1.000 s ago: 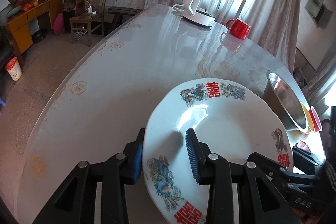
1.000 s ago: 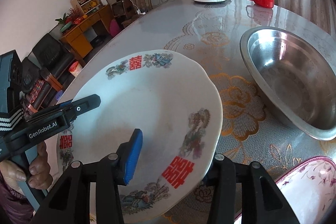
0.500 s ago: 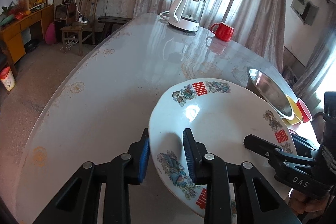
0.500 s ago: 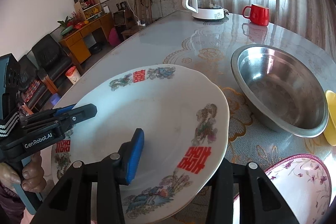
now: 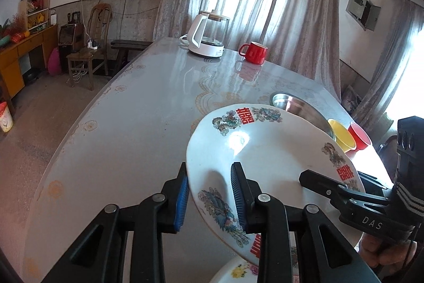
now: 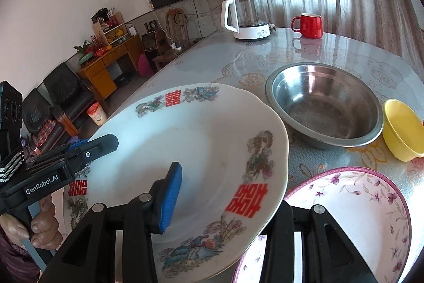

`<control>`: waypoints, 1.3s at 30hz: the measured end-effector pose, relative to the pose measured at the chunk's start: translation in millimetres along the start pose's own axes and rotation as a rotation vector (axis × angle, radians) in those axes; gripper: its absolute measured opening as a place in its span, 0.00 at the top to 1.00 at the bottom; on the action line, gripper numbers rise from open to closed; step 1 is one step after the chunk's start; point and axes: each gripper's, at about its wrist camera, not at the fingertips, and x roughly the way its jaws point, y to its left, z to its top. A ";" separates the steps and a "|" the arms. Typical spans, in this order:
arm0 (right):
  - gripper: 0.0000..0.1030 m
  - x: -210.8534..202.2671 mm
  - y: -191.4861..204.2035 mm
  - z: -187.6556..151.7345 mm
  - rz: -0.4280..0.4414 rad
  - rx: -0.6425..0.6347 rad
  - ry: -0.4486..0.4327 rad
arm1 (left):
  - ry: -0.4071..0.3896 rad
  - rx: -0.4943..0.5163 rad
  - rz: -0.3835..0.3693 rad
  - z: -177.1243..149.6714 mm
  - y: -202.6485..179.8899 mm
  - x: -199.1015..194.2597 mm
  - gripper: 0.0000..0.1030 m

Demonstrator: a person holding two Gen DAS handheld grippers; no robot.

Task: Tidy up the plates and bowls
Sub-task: 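Carry the double-happiness plate and lower it onto the pink-rimmed plate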

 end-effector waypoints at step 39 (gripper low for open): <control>0.59 -100.5 -120.0 -87.7 -0.247 0.229 -0.029 | 0.191 0.103 -0.136 -53.3 -152.6 37.4 0.70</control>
